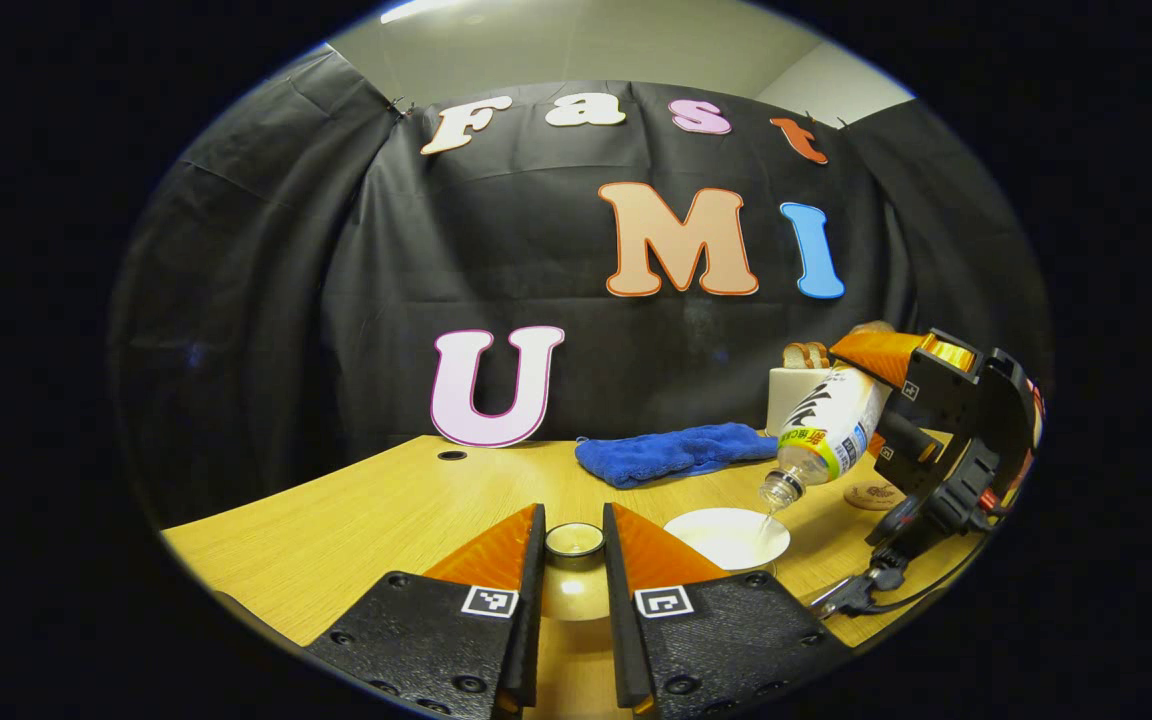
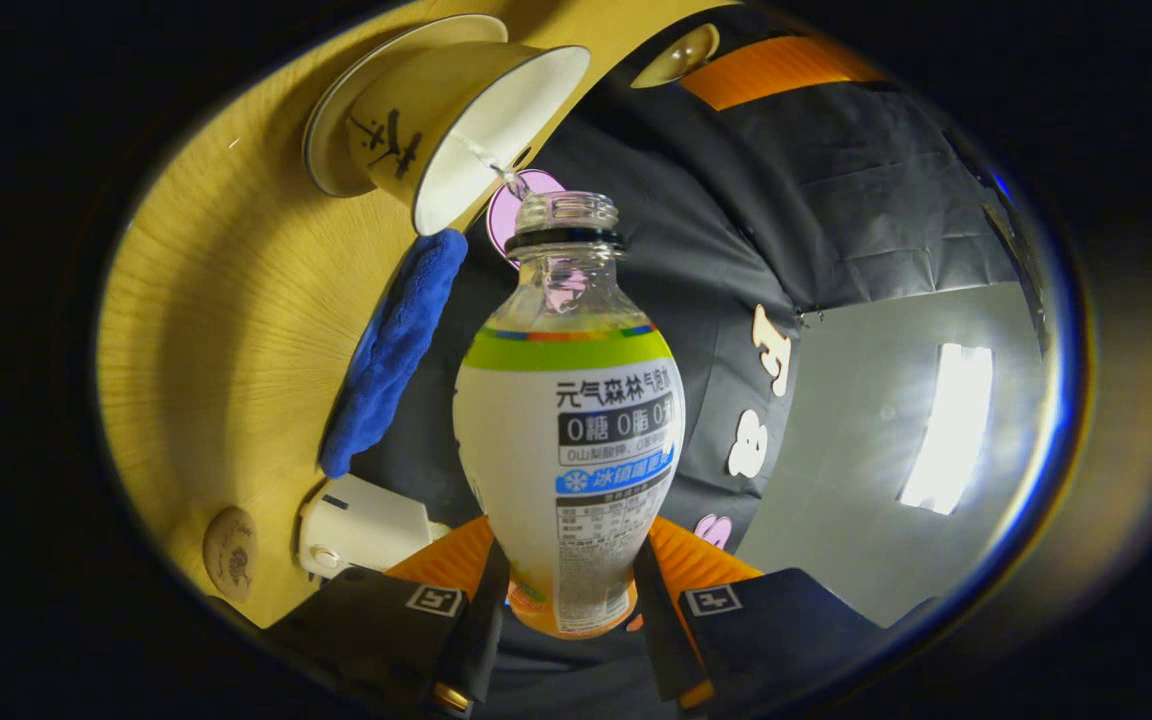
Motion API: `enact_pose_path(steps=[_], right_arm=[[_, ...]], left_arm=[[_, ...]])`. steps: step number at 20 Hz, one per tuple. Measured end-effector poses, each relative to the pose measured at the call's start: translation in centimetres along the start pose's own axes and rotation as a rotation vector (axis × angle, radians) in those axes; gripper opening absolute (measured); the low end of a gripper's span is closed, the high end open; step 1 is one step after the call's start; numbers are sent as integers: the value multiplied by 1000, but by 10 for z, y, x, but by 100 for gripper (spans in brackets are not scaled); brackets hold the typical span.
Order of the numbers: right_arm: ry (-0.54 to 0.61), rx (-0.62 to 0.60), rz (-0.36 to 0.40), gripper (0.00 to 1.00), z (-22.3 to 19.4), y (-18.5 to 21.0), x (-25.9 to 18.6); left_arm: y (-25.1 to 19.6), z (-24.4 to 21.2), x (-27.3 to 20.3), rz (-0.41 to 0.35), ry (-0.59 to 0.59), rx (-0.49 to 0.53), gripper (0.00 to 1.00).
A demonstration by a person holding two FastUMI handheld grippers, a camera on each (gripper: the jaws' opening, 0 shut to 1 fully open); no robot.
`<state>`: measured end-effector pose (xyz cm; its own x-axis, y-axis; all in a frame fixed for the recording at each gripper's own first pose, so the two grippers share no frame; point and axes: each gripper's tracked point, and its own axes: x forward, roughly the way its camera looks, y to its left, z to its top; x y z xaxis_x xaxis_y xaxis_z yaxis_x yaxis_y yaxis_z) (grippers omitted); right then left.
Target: Open the teacup lid with one hand, grasp the water bottle and pour water into the teacup with the other hand; after pouring, place the water bottle on the coaster and then close the teacup lid.
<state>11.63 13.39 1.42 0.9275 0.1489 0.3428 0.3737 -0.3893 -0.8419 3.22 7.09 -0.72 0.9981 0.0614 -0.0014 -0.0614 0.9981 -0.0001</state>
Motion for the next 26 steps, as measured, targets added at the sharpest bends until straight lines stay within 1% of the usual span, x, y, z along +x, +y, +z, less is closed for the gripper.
enact_pose_path(steps=[2, 6, 7, 8, 9, 10, 11, 12, 13, 14, 16, 17, 18, 19, 21, 24, 25, 26], right_arm=[[29, 112, 99, 64, 7, 15, -12], [75, 362, 277, 63, 6, 47, -17], [92, 428, 322, 66, 5, 55, -18], [110, 489, 364, 66, 6, 60, -21], [129, 553, 401, 66, 4, 65, -22], [144, 624, 428, 63, 6, 65, -25], [159, 704, 452, 63, 5, 65, -27], [171, 796, 473, 66, 6, 62, -28], [183, 893, 486, 70, 7, 59, -30], [197, 997, 489, 66, 6, 52, -33], [213, 1196, 485, 63, -5, 33, -37], [223, 1282, 483, 63, -11, 22, -36], [230, 1362, 479, 69, -18, 13, -37], [231, 1433, 476, 67, -25, 9, -38], [253, 1540, 469, 64, -40, 5, -44], [315, 1646, 451, 66, -56, -1, -50], [338, 1683, 452, 65, -59, -2, -52], [356, 1715, 457, 66, -61, 0, -57]], left_arm=[[0, 1, 0, 0, -1, -1, 28], [0, 0, 0, 0, -1, 0, 28], [0, 0, -1, 0, -1, 0, 28], [1, 0, 0, 0, -1, 0, 28], [0, 0, 0, 0, 0, 0, 28], [0, 0, 0, 0, 0, 0, 28], [0, 1, 0, 0, 0, 0, 28], [0, 1, 0, 0, 0, -1, 28], [0, 0, 0, 0, 0, -1, 28], [0, 0, 0, 0, 0, -1, 28], [0, 0, 0, 0, 0, 0, 28], [0, 0, 0, 0, -1, -1, 28], [0, 0, 0, 0, -1, 0, 28], [0, 0, 0, 0, 0, 0, 28], [0, -1, 0, 0, -1, 0, 28], [0, 1, 0, 0, -1, 0, 28], [0, -1, 0, 0, -1, 0, 28], [0, 0, 0, 0, -2, 0, 28]])
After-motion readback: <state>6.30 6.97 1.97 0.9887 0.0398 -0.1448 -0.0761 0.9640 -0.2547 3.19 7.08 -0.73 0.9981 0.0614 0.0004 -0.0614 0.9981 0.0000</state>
